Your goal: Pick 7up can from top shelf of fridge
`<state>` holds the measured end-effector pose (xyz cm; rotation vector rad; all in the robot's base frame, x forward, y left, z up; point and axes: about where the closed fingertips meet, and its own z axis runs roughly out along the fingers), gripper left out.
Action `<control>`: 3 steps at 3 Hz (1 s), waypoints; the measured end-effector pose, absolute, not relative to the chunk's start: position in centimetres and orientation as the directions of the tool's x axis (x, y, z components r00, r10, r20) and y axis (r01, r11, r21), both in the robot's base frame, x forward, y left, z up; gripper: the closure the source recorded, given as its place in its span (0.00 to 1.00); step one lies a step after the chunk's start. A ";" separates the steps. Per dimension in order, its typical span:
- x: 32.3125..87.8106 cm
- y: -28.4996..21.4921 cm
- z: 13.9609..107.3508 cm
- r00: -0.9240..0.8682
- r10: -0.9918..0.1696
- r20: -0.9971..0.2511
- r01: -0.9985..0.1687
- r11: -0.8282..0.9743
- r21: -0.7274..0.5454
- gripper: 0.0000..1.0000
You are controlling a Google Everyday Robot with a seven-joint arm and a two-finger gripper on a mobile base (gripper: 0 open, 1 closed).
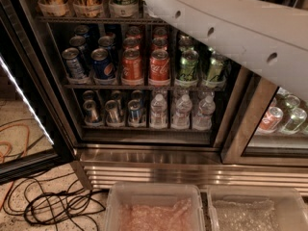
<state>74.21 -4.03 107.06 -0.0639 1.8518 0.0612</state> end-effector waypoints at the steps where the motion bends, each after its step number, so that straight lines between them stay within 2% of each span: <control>1: 75.1 -4.5 107.1 -0.269 -0.014 -0.963 -0.057 0.998 0.001 0.25; 2: 75.4 -4.6 107.1 -0.261 -0.019 -0.965 -0.054 0.999 -0.006 0.44; 3: 75.4 -4.6 107.1 -0.261 -0.019 -0.965 -0.054 0.999 -0.006 0.67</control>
Offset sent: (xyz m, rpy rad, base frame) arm 0.0195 -0.0080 -0.0059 -0.0156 -0.0324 -0.0313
